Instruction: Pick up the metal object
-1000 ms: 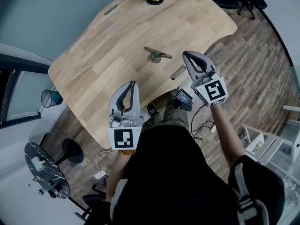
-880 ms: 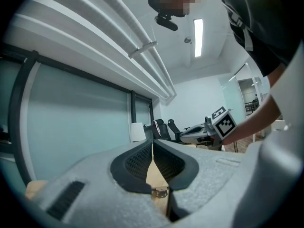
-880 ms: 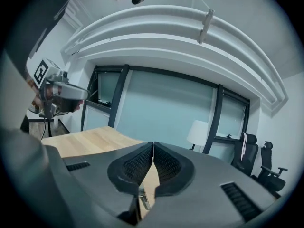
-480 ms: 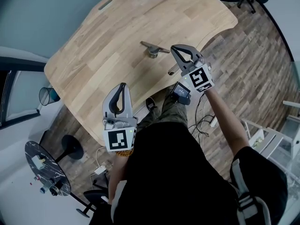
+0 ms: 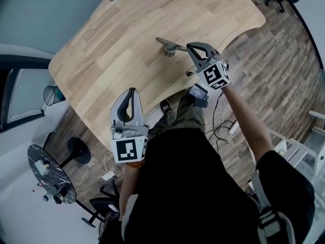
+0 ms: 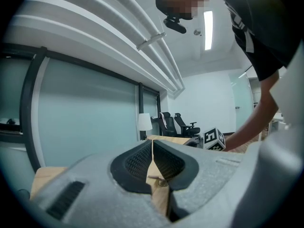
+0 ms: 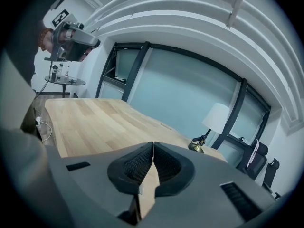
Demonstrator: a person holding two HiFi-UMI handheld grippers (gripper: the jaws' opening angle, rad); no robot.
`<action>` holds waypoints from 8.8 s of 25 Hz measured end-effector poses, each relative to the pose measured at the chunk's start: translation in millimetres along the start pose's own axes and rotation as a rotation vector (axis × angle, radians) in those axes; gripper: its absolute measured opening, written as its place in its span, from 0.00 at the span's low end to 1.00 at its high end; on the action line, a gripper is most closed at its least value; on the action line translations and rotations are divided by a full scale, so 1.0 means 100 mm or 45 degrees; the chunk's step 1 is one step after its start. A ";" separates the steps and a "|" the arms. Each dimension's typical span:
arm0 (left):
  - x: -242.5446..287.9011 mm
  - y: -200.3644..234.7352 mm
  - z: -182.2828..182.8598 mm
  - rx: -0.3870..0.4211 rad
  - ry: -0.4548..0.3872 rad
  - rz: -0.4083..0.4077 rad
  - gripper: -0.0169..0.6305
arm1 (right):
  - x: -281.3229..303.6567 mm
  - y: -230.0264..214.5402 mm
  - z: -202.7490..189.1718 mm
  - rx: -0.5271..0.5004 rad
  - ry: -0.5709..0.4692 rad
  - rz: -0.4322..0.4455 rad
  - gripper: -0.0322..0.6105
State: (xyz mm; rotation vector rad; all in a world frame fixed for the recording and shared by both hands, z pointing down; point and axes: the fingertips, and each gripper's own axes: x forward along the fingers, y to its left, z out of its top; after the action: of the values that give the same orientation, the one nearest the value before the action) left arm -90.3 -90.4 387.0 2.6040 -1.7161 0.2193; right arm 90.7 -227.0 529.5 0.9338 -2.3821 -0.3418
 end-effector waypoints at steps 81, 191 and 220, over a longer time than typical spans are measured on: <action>-0.03 0.14 -0.15 0.002 0.067 0.131 0.06 | 0.84 0.53 -1.59 0.078 0.600 0.361 0.05; 0.33 0.38 0.57 0.068 -0.243 0.040 0.06 | -0.57 0.00 1.96 0.359 -0.426 0.012 0.05; 0.41 0.21 0.29 0.067 -0.207 -0.014 0.06 | -0.65 0.18 1.63 0.532 -0.486 0.014 0.05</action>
State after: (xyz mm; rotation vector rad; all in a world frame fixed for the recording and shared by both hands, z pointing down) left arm -90.3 -138.1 362.4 2.7382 -1.7663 0.0541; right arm 25.9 -163.4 377.9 1.1178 -2.8769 -0.0101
